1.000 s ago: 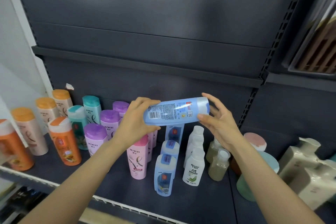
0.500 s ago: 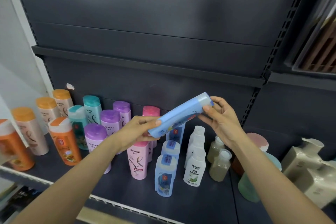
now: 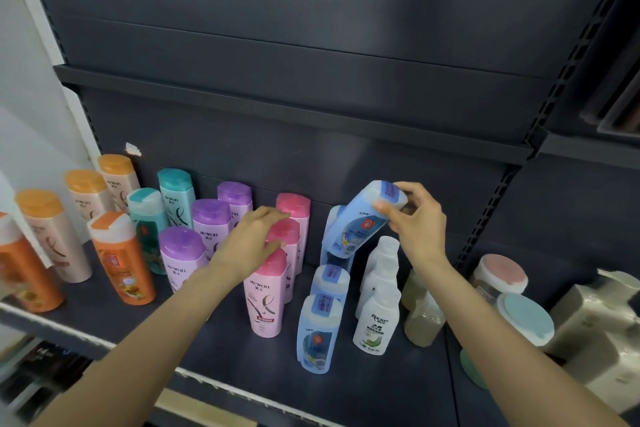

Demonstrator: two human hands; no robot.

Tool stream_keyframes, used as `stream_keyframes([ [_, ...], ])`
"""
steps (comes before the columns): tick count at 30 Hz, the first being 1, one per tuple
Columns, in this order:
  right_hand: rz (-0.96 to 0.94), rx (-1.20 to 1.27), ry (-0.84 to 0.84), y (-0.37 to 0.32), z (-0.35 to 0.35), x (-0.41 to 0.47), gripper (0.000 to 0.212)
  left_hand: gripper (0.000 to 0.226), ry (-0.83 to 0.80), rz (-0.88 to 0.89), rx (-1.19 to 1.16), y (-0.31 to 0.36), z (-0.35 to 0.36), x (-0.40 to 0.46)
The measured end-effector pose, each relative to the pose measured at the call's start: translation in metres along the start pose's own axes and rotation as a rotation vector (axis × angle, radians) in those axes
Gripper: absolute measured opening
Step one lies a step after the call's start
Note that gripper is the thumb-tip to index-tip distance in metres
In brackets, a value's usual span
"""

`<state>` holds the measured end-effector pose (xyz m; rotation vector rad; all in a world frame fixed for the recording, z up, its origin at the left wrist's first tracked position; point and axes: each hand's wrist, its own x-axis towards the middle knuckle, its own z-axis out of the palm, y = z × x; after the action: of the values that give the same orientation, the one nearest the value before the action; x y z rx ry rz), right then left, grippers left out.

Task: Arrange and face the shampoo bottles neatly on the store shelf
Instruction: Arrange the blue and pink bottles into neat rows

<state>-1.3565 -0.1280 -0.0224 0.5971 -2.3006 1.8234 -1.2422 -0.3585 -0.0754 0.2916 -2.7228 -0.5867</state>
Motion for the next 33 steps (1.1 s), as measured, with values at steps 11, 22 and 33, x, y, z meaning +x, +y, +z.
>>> stream_keyframes([
  [11, 0.082, -0.336, -0.232, 0.044, 0.041, 0.013, 0.041, 0.053, -0.178, 0.042, 0.053, -0.016, 0.011, 0.010],
  [22, 0.125, -0.475, -0.415, 0.070, 0.059, 0.015, 0.035, 0.046, -0.213, 0.041, 0.011, -0.020, 0.012, 0.013],
  [33, 0.164, -0.513, -0.486, 0.077, 0.062, 0.009, 0.041, 0.047, -0.218, 0.005, 0.008, -0.018, 0.012, 0.010],
])
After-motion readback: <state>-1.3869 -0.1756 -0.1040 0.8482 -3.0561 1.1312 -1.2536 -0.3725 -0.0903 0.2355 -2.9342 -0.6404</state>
